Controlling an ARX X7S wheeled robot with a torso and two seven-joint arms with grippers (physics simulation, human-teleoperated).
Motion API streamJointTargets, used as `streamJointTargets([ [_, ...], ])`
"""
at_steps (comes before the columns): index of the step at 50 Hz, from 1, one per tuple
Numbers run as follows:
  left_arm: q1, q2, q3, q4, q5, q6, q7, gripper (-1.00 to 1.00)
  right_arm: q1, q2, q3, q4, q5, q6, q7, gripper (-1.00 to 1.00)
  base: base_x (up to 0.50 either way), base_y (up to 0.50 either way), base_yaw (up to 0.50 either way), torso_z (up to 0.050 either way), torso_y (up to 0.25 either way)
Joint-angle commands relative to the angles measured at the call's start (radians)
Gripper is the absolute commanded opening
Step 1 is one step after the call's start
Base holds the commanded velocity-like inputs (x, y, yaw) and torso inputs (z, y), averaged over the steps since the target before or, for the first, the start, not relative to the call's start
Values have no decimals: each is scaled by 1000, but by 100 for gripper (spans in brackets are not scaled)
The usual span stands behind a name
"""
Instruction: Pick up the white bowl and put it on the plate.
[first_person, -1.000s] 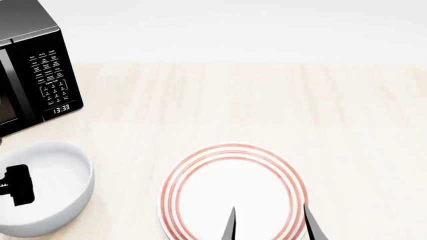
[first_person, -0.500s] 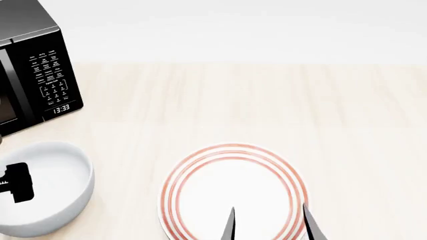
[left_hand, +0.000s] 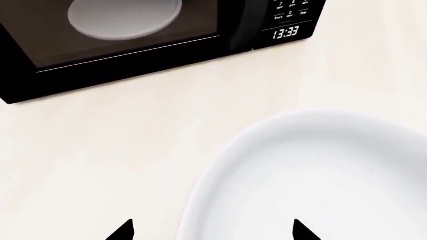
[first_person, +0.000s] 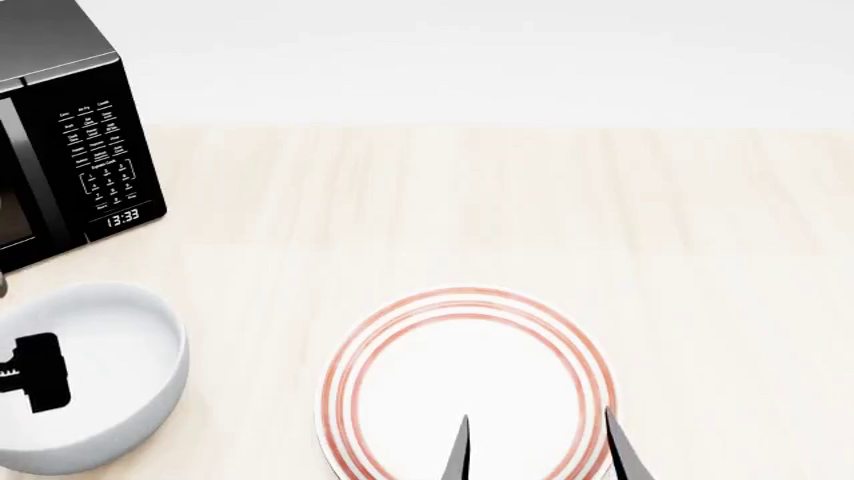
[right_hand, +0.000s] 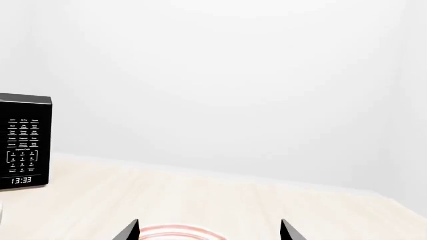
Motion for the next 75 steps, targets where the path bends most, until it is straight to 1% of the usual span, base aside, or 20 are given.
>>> streamJointTargets([
  [1, 9, 1, -4, 3, -2, 5, -3, 100, 3, 3, -2, 4, 4, -3, 2, 100, 0, 0, 0, 0, 0],
  [2, 10, 1, -3, 3, -2, 6, -4, 100, 3, 3, -2, 5, 4, -2, 3, 100, 0, 0, 0, 0, 0],
  [3, 11, 1, -4, 2, -2, 7, -4, -100, 3, 3, -3, 6, 4, -2, 3, 100, 0, 0, 0, 0, 0],
  [19, 9, 5, -4, -19, 4, 21, 9, -100, 4, 7, -9, 11, 6, -7, 7, 100, 0, 0, 0, 0, 0],
  [23, 31, -6, -16, 21, -11, 13, -15, -100, 2, 8, -12, 7, 6, -5, 9, 100, 0, 0, 0, 0, 0],
  [38, 34, -2, -41, 22, -33, 32, -3, -100, 5, 11, -15, 15, 9, -10, 12, 100, 0, 0, 0, 0, 0],
  [44, 66, -12, -68, 136, -85, 5, -42, -100, 7, 12, -19, 13, 10, -7, 12, 100, 0, 0, 0, 0, 0],
  [47, 90, -20, -89, 215, -122, -13, -83, -100, 7, 14, -17, 10, 13, -6, 13, 100, 0, 0, 0, 0, 0],
  [52, 93, -29, -107, 291, -162, -43, -121, -100, 7, 15, -17, 8, 16, -6, 15, 100, 0, 0, 0, 0, 0],
  [62, 85, -16, -118, 368, -209, -72, -141, -100, 9, 18, -18, 9, 18, -6, 18, 100, 0, 0, 0, 0, 0],
  [68, 96, -8, -128, 444, -247, -92, -179, -100, 9, 20, -18, 14, 20, -10, 19, 100, 0, 0, 0, 0, 0],
  [75, 79, 11, -132, 478, -274, -108, -200, -100, 7, 21, -22, 13, 18, -11, 22, 100, 0, 0, 0, 0, 0],
])
